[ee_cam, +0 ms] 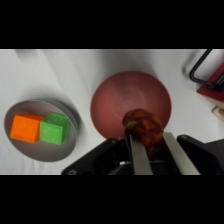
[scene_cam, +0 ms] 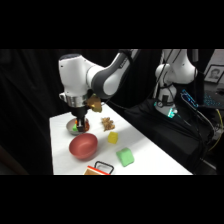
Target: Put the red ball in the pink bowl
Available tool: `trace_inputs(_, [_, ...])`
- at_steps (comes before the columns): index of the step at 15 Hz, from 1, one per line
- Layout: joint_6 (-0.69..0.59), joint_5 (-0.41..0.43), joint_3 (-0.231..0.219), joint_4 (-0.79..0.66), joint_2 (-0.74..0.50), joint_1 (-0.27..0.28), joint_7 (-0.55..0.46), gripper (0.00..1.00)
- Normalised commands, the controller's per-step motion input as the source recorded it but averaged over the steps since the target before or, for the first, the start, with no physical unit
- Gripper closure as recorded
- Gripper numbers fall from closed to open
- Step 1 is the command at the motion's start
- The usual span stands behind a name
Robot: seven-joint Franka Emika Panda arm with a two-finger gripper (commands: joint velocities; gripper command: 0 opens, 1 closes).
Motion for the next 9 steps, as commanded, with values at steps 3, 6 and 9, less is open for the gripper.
trace_inputs(3, [-0.10,0.161,-0.023,0.24,0.15,-0.001,-0.15,0.97])
trace_inputs(6, [-0.05,0.165,-0.012,0.14,0.11,0.007,-0.14,0.97])
trace_inputs(9, [0.06,0.172,-0.012,0.10,0.13,0.002,-0.13,0.97])
